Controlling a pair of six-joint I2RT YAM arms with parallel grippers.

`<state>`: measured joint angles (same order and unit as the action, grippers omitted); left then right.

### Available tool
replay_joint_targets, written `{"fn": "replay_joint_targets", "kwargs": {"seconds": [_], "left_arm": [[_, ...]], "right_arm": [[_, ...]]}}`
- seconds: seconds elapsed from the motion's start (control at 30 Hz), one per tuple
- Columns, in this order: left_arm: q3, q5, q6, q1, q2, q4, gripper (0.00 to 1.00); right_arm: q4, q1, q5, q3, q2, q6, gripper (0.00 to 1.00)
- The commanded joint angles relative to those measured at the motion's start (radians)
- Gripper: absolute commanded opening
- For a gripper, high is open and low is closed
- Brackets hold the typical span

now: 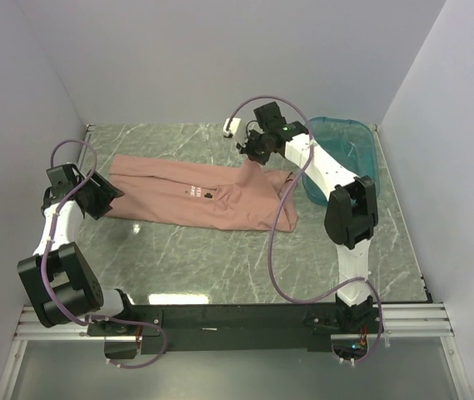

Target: Fold and stack the t-shirts

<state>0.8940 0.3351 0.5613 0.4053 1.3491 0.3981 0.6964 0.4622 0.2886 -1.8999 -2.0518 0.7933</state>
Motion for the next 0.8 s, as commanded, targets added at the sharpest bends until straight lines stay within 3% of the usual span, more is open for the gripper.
{"fn": "replay_joint_targets", "kwargs": {"seconds": [0.0,0.4,0.77], "left_arm": [[-0.01,0.001,-0.021,-0.003,-0.033,-0.039,0.66],[-0.018,0.016,-0.026,-0.005,-0.025,-0.047,0.65],[-0.023,0.087,-0.049,-0.059,0.005,-0.067,0.64]], "right_arm": [[-0.001,0.006,-0.032,-0.051,-0.021,0.001,0.0],[-0.034,0.004,-0.193,-0.024,-0.059,-0.028,0.0],[0.0,-0.011,-0.246,0.01,-0.106,-0.06,0.0]]}}
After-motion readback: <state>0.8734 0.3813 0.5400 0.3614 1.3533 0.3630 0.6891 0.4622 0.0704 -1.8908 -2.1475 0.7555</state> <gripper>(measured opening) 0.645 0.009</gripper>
